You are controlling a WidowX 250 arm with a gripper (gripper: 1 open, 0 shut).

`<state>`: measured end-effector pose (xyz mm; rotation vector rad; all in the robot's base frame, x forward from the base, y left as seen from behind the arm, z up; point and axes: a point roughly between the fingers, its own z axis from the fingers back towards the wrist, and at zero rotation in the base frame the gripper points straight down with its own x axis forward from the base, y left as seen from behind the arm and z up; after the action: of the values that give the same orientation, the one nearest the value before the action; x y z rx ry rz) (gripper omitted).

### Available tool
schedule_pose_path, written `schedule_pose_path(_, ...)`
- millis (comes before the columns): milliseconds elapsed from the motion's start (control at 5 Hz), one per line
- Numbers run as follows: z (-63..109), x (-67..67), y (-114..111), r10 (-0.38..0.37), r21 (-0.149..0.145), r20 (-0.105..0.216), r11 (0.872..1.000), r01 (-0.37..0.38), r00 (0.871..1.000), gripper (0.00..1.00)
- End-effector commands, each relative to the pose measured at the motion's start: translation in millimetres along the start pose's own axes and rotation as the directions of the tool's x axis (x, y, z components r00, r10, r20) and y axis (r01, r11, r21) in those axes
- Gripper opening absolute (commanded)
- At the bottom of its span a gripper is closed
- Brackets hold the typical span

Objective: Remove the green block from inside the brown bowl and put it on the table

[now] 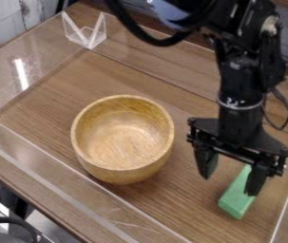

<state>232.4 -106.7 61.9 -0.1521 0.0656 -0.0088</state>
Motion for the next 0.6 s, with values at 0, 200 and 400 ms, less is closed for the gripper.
schedule_pose_path(0,37.8,16.4,6,0.012,-0.03,0.084,1.0,-0.01,0.996,1.0)
schedule_pose_path(200,84.6,33.5,35,0.059,-0.024,0.13,0.998,-0.056,0.99,1.0)
schedule_pose_path(400,124.2,48.8,56,0.061,-0.018,0.165,0.998,-0.059,0.984,1.0)
